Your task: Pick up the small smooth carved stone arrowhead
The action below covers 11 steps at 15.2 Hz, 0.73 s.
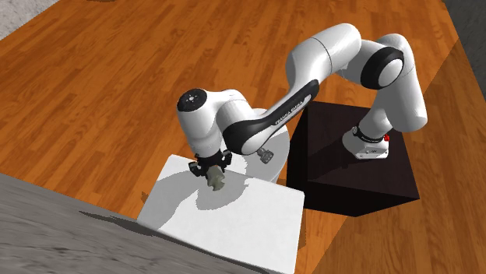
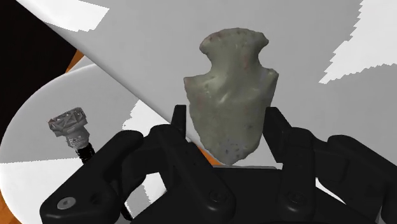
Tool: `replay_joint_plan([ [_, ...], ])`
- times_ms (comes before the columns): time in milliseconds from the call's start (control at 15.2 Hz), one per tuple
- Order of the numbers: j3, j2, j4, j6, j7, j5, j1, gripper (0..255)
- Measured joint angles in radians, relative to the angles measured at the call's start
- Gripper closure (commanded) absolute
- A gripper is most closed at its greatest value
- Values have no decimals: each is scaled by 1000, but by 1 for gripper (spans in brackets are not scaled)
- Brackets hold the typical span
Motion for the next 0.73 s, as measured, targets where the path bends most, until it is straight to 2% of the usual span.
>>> replay_joint_plan([
  [198,2,-10,-19,18,-1,3,-7,255],
  [660,6,-20,33,-73,-3,12,-1,255],
  [726,6,-20,33,-73,-3,12,-1,0],
])
